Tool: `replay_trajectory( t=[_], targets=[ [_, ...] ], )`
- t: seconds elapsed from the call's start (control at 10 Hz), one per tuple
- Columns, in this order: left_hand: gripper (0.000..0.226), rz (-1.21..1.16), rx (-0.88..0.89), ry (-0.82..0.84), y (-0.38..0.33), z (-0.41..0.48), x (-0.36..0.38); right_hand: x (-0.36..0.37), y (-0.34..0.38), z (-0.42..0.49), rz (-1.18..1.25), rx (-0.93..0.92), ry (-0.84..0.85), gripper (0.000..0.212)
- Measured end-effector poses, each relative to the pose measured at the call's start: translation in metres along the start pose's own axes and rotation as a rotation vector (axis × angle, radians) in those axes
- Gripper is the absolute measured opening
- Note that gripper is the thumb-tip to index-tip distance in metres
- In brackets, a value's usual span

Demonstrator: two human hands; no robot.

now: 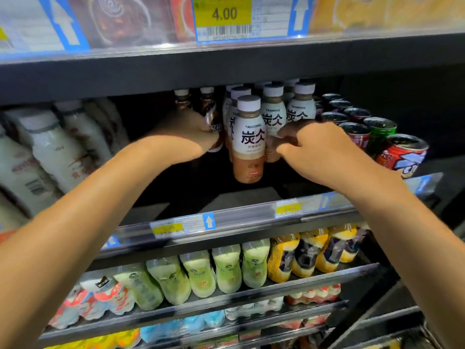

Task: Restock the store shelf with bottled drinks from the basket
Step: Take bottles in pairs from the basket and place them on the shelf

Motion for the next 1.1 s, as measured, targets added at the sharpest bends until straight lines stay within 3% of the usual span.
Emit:
replay_trajectory(
  t=[0.1, 0.2, 0.4, 0.5, 0.6, 0.7, 0.8, 0.9, 1.0, 1.1],
  targets=[
    [0.026, 0.055, 0.089, 0.026, -0.041, -0.074, -0.016, -0.009, 0.007, -0.024, -0.161, -0.036, 0.091, 0.046],
    [0.032, 0.147, 0.258, -0.085, -0.08, -0.111, -0.026, -0.009, 0.003, -0.049, -0.269, 0.008, 0.152, 0.052],
    [0.027, 0.157, 0.614, -0.316, -0.151, -0.186, 0.003, -0.019, -0.028, -0.14, -0.363, 0.239, 0.13, 0.045],
    [0.018, 0.059, 0.765, -0.32, -0.193, -0.217, 0.032, -0.024, -0.058, -0.2, -0.401, 0.409, 0.126, 0.053],
    [0.021, -0.033, 0.921, -0.165, -0.242, -0.256, 0.071, -0.026, -0.097, -0.272, -0.425, 0.618, 0.131, 0.058],
    [0.032, -0.002, 1.075, -0.054, -0.29, -0.302, 0.127, -0.016, -0.131, -0.344, -0.416, 0.799, 0.239, 0.069],
    [0.03, 0.133, 1.246, 0.122, -0.332, -0.353, 0.199, -0.003, -0.166, -0.411, -0.321, 0.982, 0.339, 0.065],
    [0.026, 0.212, 1.353, 0.233, -0.371, -0.382, 0.264, 0.01, -0.206, -0.463, -0.253, 1.106, 0.362, 0.049],
    [0.026, 0.234, 1.44, 0.291, -0.426, -0.403, 0.318, 0.028, -0.265, -0.51, -0.226, 1.191, 0.421, 0.049],
    [0.022, 0.403, 1.444, 0.327, -0.489, -0.414, 0.391, 0.042, -0.346, -0.551, -0.158, 1.23, 0.45, 0.047]
  ],
)
Point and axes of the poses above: each hand's wrist, its own z-axis towards the middle knuckle, its own x-axis out of the palm, y = z × x, the point moved 10 cm from there along z, towards the middle knuckle, and after that the axes turned 13 degrees about -x, right-handed, at the moved point
